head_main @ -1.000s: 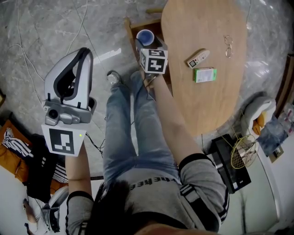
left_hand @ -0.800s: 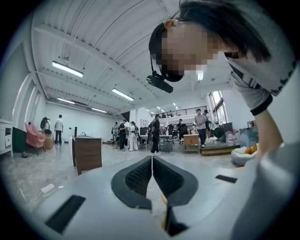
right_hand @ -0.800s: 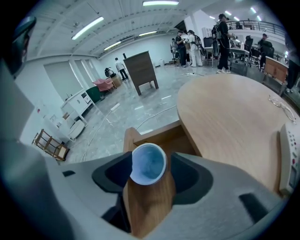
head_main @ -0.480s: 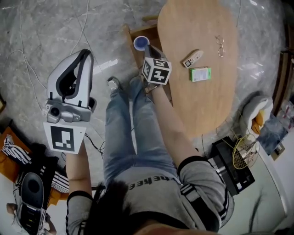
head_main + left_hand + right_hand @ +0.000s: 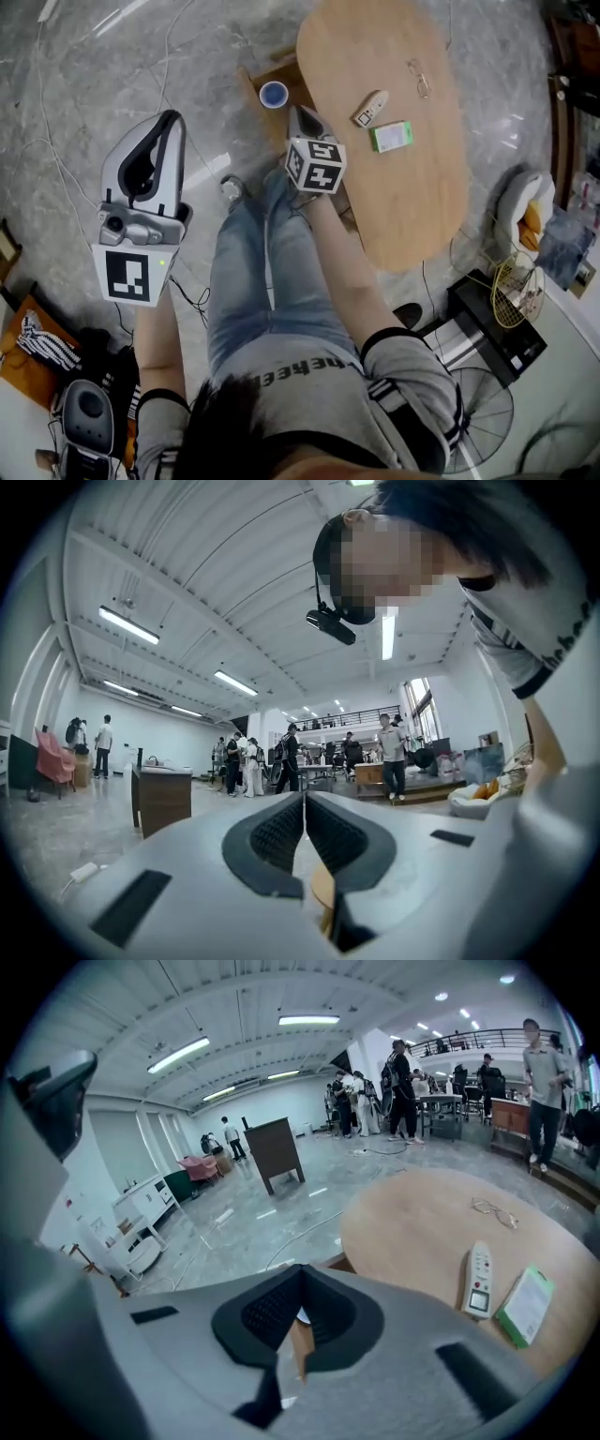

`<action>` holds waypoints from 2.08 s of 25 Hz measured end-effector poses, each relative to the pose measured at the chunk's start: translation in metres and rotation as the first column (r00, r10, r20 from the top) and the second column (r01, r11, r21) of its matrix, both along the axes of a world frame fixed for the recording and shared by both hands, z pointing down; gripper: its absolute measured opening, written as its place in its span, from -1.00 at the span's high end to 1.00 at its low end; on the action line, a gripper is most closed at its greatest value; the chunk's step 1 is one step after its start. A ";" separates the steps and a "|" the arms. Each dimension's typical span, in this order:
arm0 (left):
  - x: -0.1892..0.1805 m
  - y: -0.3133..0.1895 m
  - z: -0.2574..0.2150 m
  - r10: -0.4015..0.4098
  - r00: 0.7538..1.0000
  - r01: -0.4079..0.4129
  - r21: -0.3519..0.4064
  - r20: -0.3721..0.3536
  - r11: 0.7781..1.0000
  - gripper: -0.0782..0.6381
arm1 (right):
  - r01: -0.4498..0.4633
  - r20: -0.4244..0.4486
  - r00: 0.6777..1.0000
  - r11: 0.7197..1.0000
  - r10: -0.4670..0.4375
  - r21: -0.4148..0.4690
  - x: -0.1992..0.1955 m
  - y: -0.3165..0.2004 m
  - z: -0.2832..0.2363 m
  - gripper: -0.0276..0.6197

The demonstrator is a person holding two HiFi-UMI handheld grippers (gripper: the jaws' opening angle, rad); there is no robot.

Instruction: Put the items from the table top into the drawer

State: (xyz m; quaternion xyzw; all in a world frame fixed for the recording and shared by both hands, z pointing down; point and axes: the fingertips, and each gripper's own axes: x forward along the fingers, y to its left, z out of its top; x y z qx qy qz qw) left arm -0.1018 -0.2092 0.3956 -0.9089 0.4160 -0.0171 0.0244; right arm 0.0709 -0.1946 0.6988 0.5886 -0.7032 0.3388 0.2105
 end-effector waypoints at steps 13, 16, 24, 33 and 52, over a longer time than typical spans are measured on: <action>0.009 0.028 -0.079 0.057 0.996 -0.052 0.064 -0.071 0.997 0.75 | -0.023 -0.034 0.999 0.985 0.029 0.169 0.004 0.053 -0.125 0.91; 0.008 0.033 -0.091 0.059 0.996 -0.055 0.055 -0.070 0.997 0.75 | -0.018 -0.028 0.999 0.978 0.025 0.210 0.002 0.058 -0.156 0.91; 0.003 0.045 -0.128 0.068 0.995 -0.063 0.073 -0.071 0.995 0.75 | -0.012 -0.051 0.998 0.943 0.031 0.334 0.004 0.067 -0.243 0.91; 0.009 0.056 -0.161 0.093 0.994 -0.086 0.101 -0.061 0.991 0.75 | 0.004 -0.108 0.993 0.899 0.049 0.439 0.015 0.078 -0.320 0.91; 0.039 0.088 -0.231 0.034 0.994 -0.017 0.173 -0.099 0.985 0.75 | 0.078 -0.184 0.981 0.745 0.061 0.662 0.055 0.106 -0.473 0.91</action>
